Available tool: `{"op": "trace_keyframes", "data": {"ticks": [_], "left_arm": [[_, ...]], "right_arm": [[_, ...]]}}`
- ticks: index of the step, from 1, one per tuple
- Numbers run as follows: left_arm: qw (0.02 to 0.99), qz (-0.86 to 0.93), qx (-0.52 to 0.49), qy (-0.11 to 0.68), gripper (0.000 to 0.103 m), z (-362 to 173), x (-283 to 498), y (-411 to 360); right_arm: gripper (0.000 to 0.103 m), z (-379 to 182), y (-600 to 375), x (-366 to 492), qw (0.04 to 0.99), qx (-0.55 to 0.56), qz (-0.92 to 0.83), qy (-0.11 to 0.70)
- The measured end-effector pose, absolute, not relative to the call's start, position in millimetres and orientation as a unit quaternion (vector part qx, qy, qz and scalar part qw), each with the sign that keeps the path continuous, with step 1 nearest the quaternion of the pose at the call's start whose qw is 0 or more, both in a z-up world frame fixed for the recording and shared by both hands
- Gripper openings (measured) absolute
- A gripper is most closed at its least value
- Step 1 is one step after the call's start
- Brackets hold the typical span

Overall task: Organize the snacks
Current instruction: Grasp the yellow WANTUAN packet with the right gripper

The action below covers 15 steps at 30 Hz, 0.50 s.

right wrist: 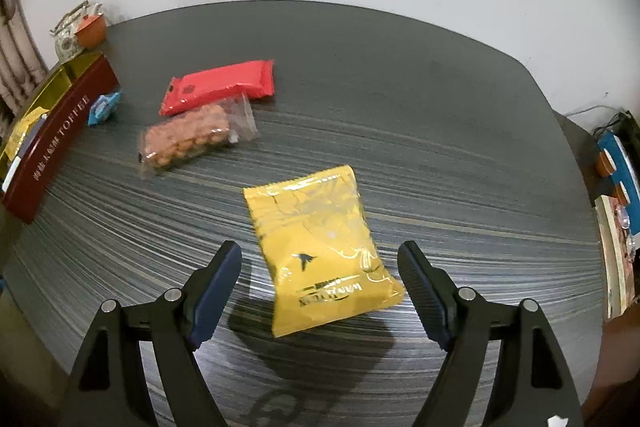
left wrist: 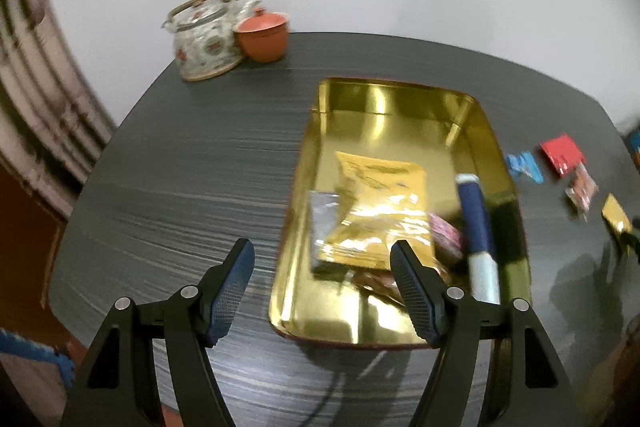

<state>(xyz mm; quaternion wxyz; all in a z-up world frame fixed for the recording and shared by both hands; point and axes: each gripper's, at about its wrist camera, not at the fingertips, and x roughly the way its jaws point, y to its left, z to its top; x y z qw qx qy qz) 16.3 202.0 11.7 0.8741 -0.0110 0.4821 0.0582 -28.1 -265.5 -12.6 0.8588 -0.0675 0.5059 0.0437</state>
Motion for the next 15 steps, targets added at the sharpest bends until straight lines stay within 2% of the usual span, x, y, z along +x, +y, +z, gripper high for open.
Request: {"op": "trace_keyframes", "data": {"ticks": [10, 15], "left_arm": [[0.882, -0.001, 0.025, 0.471, 0.071, 33.9, 13.7, 159.4], [0.878, -0.023, 0.040, 0.476, 0.071, 33.0, 25.1, 132.5]], "right_arm": [[0.072, -19.5, -270.3, -27.5, 0.863, -0.043, 0.061, 0.500], [0.066, -24.3, -270.9, -27.4, 0.860, -0.045, 0.069, 0.503]]}}
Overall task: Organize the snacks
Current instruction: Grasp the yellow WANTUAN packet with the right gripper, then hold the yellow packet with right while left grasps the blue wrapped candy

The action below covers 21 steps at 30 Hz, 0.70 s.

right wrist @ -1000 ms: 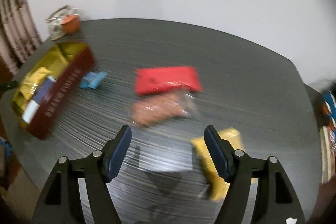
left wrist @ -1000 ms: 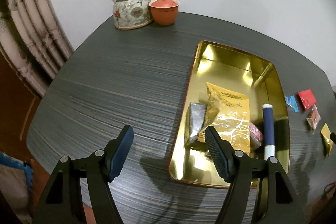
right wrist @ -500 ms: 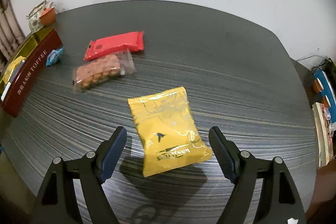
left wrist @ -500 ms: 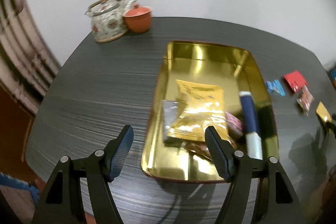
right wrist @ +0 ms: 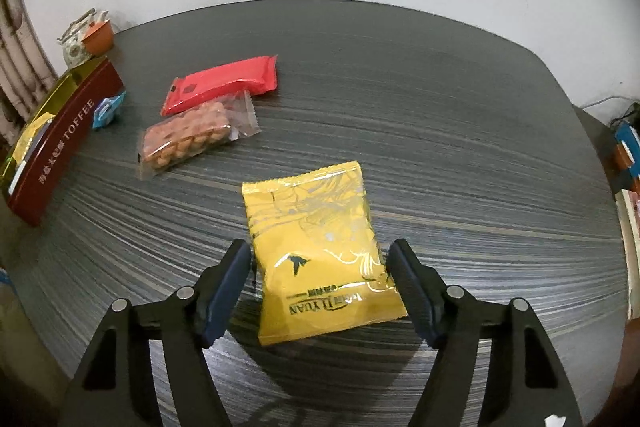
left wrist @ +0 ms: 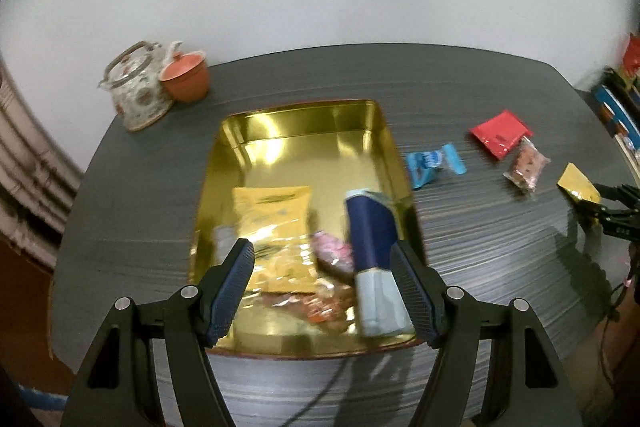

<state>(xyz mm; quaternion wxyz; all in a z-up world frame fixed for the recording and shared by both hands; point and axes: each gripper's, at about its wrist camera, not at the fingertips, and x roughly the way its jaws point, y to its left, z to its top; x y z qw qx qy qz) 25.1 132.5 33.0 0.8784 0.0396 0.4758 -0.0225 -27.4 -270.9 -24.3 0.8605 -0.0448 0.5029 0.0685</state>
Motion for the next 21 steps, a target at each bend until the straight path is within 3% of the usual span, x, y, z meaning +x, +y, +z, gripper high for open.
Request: {"op": "trace_keyframes", "data": {"ticks": [6, 21], "left_arm": [[0.873, -0.044, 0.050, 0.484, 0.071, 24.8, 36.4, 105.0], [0.863, -0.090, 0.073, 0.492, 0.071, 13.4, 65.2, 45.8]], "right_arm": [[0.054, -25.2, -267.1, -30.4, 0.866, -0.057, 0.069, 0.491], [0.054, -30.4, -238.3, 3.1, 0.880, -0.064, 0.086, 0.463]]}}
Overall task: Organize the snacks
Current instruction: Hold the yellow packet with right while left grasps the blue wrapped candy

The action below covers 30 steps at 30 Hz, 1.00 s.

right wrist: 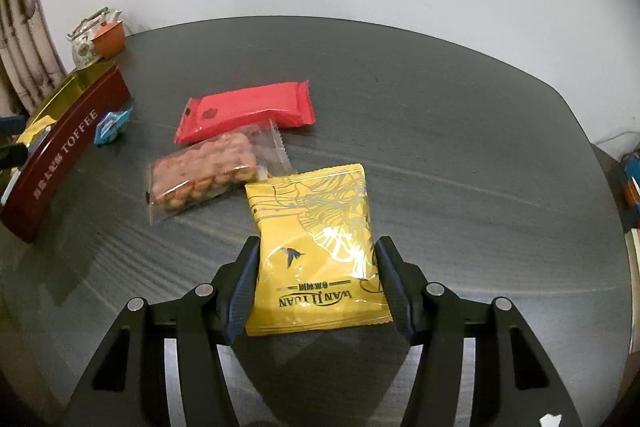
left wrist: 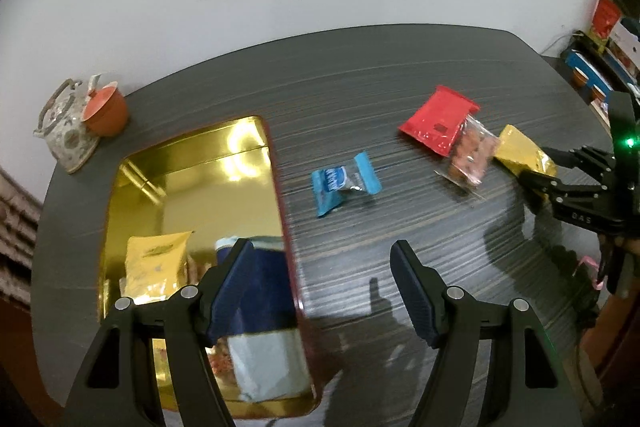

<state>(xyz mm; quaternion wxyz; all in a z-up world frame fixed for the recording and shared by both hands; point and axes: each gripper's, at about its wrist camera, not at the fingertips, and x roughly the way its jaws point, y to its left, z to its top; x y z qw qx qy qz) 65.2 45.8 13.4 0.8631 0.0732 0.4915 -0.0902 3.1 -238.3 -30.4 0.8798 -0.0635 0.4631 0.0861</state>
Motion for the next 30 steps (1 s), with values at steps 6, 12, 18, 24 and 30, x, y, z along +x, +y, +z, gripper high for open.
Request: {"op": "trace_keyframes", "data": {"ticks": [6, 12, 18, 24, 30], "left_arm": [[0.860, -0.095, 0.070, 0.497, 0.071, 8.7, 79.0, 35.7], [0.855, -0.112, 0.071, 0.502, 0.071, 2.8, 94.3, 29.4], [0.841, -0.146, 0.110, 0.509, 0.071, -5.9, 109.1, 17.6], [0.826, -0.159, 0.148, 0.520, 0.071, -20.0, 127.7, 8.6], [0.820, -0.160, 0.152, 0.529, 0.071, -32.8, 138.2, -0.6]], "right_arm": [[0.054, -33.0, -238.4, 13.8, 0.885, -0.055, 0.081, 0.455], [0.055, -34.9, -245.3, 17.9, 0.891, -0.040, 0.071, 0.447], [0.055, -35.4, -251.9, 19.7, 0.891, -0.036, 0.067, 0.448], [0.056, -35.8, -248.7, 19.3, 0.891, -0.039, 0.065, 0.448], [0.057, -36.1, -248.4, 18.2, 0.890, -0.042, 0.064, 0.449]]}}
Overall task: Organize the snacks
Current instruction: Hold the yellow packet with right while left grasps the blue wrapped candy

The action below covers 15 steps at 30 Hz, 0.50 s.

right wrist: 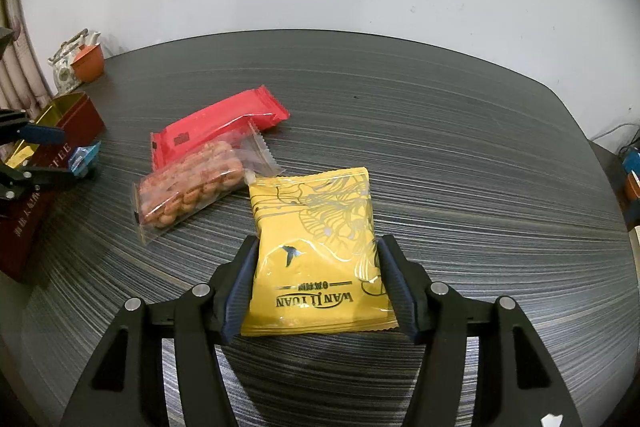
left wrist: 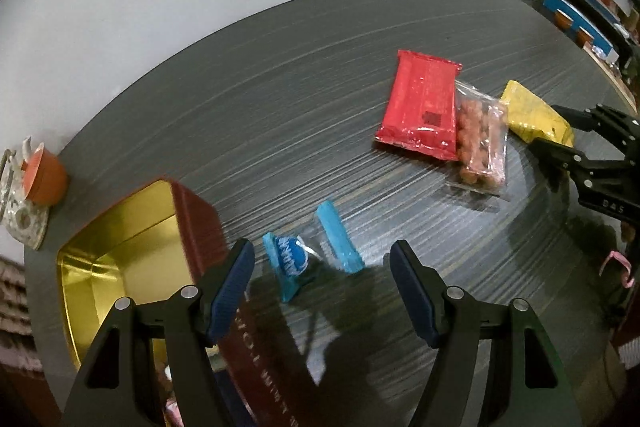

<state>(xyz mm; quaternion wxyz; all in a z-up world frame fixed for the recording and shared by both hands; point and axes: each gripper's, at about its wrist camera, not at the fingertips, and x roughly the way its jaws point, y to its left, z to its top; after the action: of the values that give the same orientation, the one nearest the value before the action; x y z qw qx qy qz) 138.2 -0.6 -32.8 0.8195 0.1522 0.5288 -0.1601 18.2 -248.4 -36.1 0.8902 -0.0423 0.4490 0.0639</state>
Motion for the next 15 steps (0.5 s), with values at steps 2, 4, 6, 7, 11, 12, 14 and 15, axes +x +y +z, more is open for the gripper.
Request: {"op": "trace_keyframes", "data": {"ticks": [2, 4, 6, 7, 11, 12, 14, 15], "left_arm": [[0.817, -0.164, 0.147, 0.533, 0.069, -35.9, 140.8, -2.5], [0.812, -0.167, 0.142, 0.540, 0.067, -40.0, 144.3, -5.2], [0.811, -0.166, 0.141, 0.543, 0.065, -42.8, 145.9, -7.3], [0.811, -0.165, 0.142, 0.543, 0.065, -43.8, 147.3, -7.3], [0.810, -0.168, 0.133, 0.546, 0.064, -43.6, 151.2, -5.1], [0.810, -0.170, 0.126, 0.548, 0.063, -43.2, 152.1, -3.5], [0.809, -0.168, 0.120, 0.550, 0.060, -44.4, 153.6, 0.0], [0.809, -0.168, 0.119, 0.551, 0.058, -44.5, 153.8, 1.3]], "right_arm": [[0.057, -36.1, -248.7, 18.4, 0.890, -0.042, 0.064, 0.449], [0.057, -36.0, -248.3, 18.4, 0.890, -0.042, 0.064, 0.449], [0.057, -36.0, -248.3, 18.4, 0.890, -0.042, 0.064, 0.449], [0.057, -36.0, -248.3, 18.4, 0.890, -0.042, 0.064, 0.449], [0.057, -35.9, -248.3, 18.4, 0.890, -0.042, 0.064, 0.449], [0.057, -35.9, -248.2, 18.4, 0.890, -0.042, 0.064, 0.449], [0.057, -35.8, -248.1, 18.4, 0.890, -0.042, 0.064, 0.449], [0.057, -35.8, -248.5, 18.2, 0.890, -0.042, 0.064, 0.449]]}}
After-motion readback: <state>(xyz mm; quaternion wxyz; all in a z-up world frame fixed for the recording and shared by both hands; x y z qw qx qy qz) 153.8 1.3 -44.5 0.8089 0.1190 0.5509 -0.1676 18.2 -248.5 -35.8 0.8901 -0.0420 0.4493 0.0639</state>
